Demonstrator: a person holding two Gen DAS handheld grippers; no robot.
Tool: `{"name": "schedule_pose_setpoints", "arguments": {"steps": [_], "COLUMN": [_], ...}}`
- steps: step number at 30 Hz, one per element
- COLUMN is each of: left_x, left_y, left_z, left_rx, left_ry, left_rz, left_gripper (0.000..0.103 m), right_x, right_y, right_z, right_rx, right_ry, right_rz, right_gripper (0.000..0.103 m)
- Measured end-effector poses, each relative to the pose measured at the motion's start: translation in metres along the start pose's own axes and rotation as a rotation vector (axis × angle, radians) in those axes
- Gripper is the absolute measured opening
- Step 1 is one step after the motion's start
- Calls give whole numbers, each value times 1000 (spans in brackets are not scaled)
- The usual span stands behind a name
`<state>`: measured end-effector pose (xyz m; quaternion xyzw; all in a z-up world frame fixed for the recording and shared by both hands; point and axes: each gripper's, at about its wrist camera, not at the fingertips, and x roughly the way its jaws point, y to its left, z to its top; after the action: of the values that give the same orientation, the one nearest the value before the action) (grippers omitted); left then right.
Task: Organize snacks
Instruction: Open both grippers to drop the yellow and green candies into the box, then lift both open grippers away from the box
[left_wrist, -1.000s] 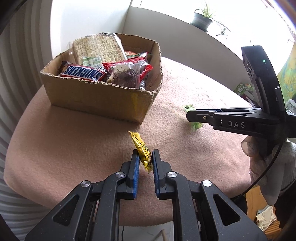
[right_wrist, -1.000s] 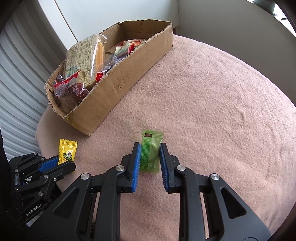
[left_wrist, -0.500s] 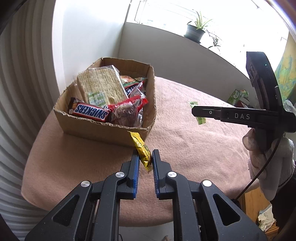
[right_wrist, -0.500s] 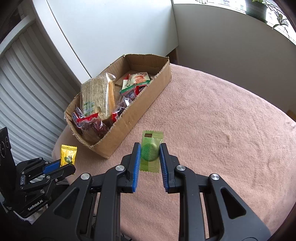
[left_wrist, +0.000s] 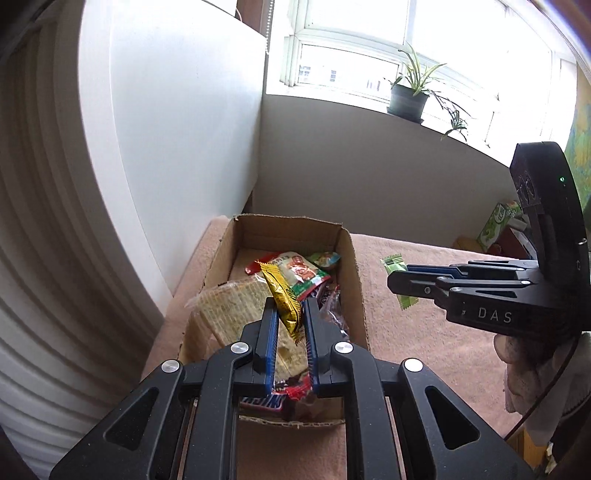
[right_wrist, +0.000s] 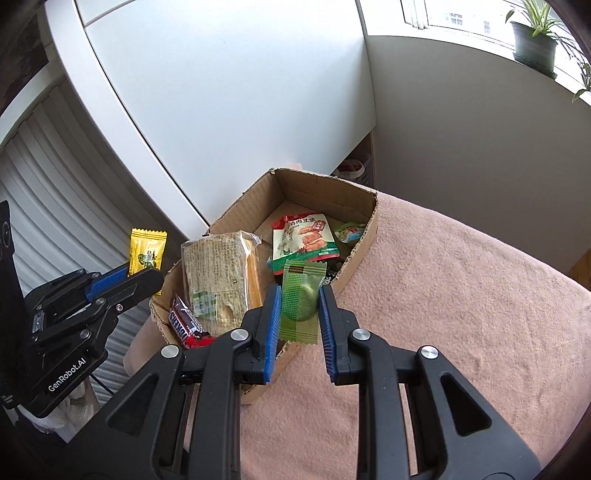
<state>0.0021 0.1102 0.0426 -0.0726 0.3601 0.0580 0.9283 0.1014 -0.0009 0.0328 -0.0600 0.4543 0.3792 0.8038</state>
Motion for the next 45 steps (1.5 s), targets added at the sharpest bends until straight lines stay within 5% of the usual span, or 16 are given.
{"name": "schedule_pose_setpoints", "arguments": {"steps": [15, 18, 19, 22, 31, 34, 40, 45], "left_x": [62, 65, 65, 59, 22, 0, -42, -63], "left_y": [24, 29, 29, 31, 13, 4, -16, -22], "left_z": [42, 44, 46, 47, 43, 31, 2, -24], "left_rx": [-4, -22, -22, -34, 14, 14, 34, 27], "left_ry": [60, 72, 72, 56, -13, -47, -120, -144], "left_rz": [54, 40, 43, 46, 67, 49, 85, 138], "left_gripper": [13, 14, 17, 40, 41, 63, 79, 81], "right_x": [61, 62, 61, 54, 13, -6, -37, -59], "right_y": [8, 5, 4, 1, 5, 8, 18, 23], "right_z": [33, 33, 33, 33, 14, -1, -32, -60], "right_rx": [18, 26, 30, 38, 28, 9, -34, -68], "right_ry": [35, 29, 18, 1, -54, -93, -143, -202], "right_rz": [39, 41, 38, 38, 32, 12, -71, -168], "right_gripper": [23, 39, 53, 57, 63, 73, 86, 93]}}
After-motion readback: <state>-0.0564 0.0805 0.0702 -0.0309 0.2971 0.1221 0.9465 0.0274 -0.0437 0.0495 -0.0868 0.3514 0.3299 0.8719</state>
